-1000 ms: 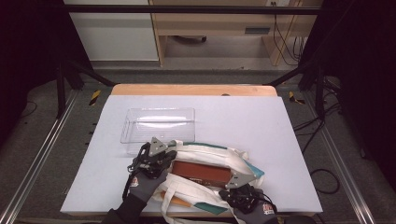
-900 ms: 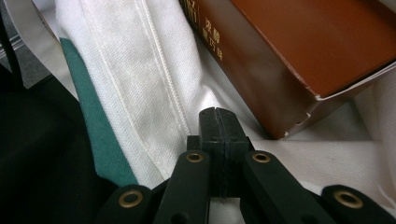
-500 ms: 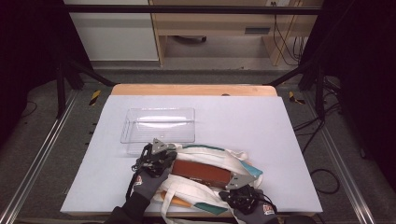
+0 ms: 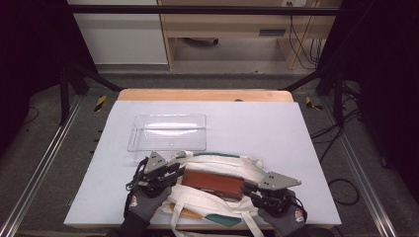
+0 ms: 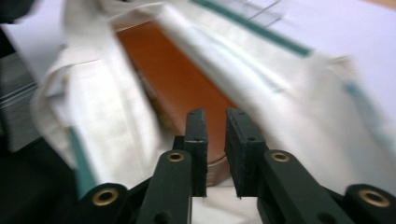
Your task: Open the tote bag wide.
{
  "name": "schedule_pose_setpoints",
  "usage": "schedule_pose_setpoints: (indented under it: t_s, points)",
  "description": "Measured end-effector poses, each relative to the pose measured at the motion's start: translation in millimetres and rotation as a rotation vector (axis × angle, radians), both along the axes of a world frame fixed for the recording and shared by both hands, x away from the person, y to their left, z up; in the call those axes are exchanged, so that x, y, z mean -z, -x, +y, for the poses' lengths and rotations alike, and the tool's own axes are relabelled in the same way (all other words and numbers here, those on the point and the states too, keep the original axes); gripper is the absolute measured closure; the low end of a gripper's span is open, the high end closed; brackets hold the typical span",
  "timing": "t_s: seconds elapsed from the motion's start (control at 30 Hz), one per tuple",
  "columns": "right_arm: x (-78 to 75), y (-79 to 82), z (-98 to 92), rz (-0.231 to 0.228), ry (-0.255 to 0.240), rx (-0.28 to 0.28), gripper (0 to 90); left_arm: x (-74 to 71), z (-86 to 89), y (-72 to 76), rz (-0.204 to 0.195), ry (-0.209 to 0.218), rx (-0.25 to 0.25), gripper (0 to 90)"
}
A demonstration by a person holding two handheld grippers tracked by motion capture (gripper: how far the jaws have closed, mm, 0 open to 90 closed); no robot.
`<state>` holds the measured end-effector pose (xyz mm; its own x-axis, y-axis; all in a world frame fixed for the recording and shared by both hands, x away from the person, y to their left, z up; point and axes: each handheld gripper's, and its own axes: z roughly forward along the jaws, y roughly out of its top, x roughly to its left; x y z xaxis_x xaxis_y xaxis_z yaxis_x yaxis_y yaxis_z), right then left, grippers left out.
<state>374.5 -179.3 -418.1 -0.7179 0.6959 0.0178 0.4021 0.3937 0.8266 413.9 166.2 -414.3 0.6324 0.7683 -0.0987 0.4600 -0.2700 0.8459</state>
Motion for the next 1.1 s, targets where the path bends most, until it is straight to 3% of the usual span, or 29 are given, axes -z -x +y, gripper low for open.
schedule_pose_setpoints:
  t_s: [0.07,0.13,0.3,0.43,0.6,0.67,0.8,0.9,1.0,1.1]
  points:
    - [-1.7,-5.2,-3.8,-0.017,0.005,0.030,72.0,-1.0,1.7,4.6,-0.006,0.000,0.004,73.4]
    - [-2.1,-11.1,-5.4,-0.033,0.031,0.049,69.5,4.9,4.1,16.2,0.007,-0.032,0.026,74.0]
    - [5.0,-24.5,-5.3,-0.020,0.082,0.082,68.2,24.4,4.8,22.3,0.050,-0.105,0.033,74.3]
    - [8.7,-29.2,-5.0,-0.009,0.106,0.092,68.2,32.1,8.0,23.9,0.074,-0.119,0.033,74.1]
    - [18.7,-39.7,-3.8,0.010,0.177,0.100,71.5,32.7,8.8,25.4,0.080,-0.131,0.039,74.0]
    - [20.7,-40.9,-3.3,0.026,0.187,0.095,77.0,28.4,9.2,23.1,0.070,-0.090,0.052,71.8]
    - [19.6,-42.0,-3.8,0.025,0.190,0.103,86.5,24.2,7.2,18.2,0.043,-0.089,0.054,71.8]
    - [19.4,-45.4,-3.2,0.026,0.191,0.121,88.1,33.0,6.5,17.8,0.079,-0.127,0.064,72.0]
    - [20.0,-52.5,-4.2,0.030,0.179,0.156,88.4,37.0,9.3,21.4,0.105,-0.137,0.075,72.5]
    - [24.7,-62.9,-4.9,0.060,0.166,0.188,88.8,41.5,7.9,21.8,0.128,-0.153,0.078,72.5]
